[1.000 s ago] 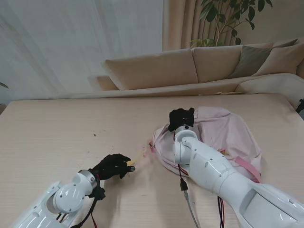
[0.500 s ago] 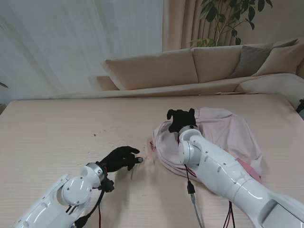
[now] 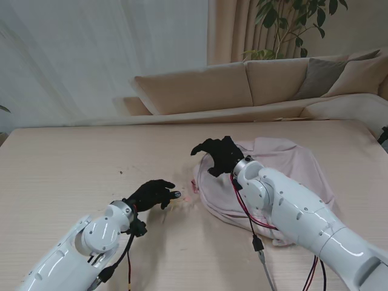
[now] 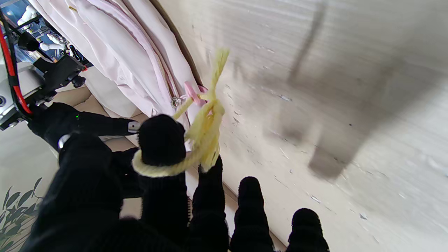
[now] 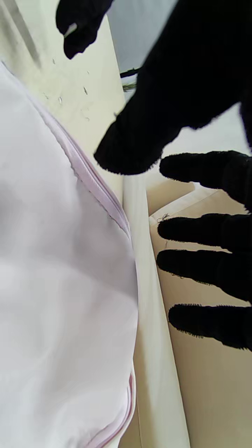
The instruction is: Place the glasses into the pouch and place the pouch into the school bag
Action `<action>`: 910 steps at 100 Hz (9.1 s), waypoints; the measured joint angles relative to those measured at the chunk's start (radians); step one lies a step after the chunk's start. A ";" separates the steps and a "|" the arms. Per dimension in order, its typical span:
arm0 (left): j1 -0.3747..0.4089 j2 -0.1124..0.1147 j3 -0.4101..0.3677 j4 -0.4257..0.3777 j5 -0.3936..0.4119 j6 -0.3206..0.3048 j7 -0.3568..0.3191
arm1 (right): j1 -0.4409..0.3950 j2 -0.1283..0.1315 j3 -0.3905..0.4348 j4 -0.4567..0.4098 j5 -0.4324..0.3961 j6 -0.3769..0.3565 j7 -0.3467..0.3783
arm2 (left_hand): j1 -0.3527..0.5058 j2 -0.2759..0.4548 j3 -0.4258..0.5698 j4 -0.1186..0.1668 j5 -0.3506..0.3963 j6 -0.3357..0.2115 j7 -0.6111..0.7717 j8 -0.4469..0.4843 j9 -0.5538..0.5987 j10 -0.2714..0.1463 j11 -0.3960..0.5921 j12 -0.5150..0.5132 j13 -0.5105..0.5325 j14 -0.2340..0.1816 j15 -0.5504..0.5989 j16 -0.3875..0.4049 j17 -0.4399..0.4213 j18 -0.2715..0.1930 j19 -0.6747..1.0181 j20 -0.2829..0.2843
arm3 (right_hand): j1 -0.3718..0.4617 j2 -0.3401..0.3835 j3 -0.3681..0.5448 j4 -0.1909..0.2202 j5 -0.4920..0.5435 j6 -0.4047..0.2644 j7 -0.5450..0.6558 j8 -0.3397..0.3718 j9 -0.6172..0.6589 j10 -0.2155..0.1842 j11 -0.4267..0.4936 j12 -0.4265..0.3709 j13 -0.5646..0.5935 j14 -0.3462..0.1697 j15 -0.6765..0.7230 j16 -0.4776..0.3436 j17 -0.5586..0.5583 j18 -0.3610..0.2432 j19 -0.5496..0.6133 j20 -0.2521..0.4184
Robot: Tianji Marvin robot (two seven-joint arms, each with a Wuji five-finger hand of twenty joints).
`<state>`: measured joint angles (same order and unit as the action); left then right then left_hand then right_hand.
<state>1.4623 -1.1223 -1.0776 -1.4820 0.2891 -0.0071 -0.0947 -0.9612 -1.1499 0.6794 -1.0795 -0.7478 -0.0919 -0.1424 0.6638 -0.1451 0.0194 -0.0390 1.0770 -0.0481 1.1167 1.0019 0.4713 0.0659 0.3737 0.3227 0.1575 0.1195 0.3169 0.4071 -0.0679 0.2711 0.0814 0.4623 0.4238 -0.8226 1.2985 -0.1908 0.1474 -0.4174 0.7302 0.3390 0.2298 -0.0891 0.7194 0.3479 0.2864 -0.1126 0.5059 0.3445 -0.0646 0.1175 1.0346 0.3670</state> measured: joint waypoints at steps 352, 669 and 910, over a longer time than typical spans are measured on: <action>0.053 0.029 0.006 -0.020 -0.006 -0.048 -0.081 | 0.038 -0.013 -0.069 0.047 -0.037 0.037 -0.014 | 0.038 0.000 0.001 0.000 -0.174 0.001 -0.069 0.025 -0.064 0.011 -0.025 0.000 -0.027 0.001 -0.028 0.000 0.008 -0.004 0.015 0.017 | 0.011 -0.022 0.084 0.001 0.154 -0.011 0.080 0.050 0.109 -0.007 0.089 0.051 0.056 0.009 0.095 0.046 0.001 0.003 0.092 -0.022; 0.019 0.040 0.191 -0.048 -0.384 -0.134 -0.250 | 0.184 -0.402 -0.228 0.649 0.257 0.581 -0.477 | 0.089 0.052 0.000 0.000 -0.187 0.035 -0.161 0.012 0.074 -0.001 -0.020 0.028 0.050 0.024 -0.025 0.027 0.000 0.004 0.036 0.073 | 0.132 -0.368 0.121 -0.263 0.877 0.142 0.387 0.194 1.106 0.137 0.185 0.208 0.800 0.178 0.504 0.064 0.485 0.051 0.329 0.124; 0.024 -0.057 -0.072 -0.031 -0.190 -0.062 0.167 | -0.635 -0.021 0.521 -0.528 0.503 -0.042 0.015 | 0.000 -0.038 0.000 0.000 -0.793 0.001 -0.648 -0.687 -0.196 0.013 -0.102 -0.031 -0.004 0.023 -0.086 -0.061 0.012 0.023 0.370 -0.112 | -0.198 0.389 -0.346 0.031 0.083 0.201 0.055 -0.073 0.064 0.138 -0.069 -0.006 0.037 0.051 -0.073 -0.037 -0.011 -0.032 -0.140 -0.095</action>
<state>1.4859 -1.1793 -1.1496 -1.5130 0.0989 -0.0690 0.0725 -1.5967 -1.1705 1.2001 -1.6070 -0.2446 -0.1339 -0.1278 0.6638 -0.1832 0.0197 -0.0389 0.2835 -0.0470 0.4690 0.3148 0.2751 0.0792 0.2716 0.2915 0.1539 0.1423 0.2310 0.3456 -0.0561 0.2940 0.4516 0.3507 0.2256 -0.4338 0.9525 -0.1595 0.2307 -0.2164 0.7850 0.2661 0.2941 0.0494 0.6499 0.3424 0.3230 -0.0612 0.4333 0.3071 -0.0752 0.0853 0.8948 0.2721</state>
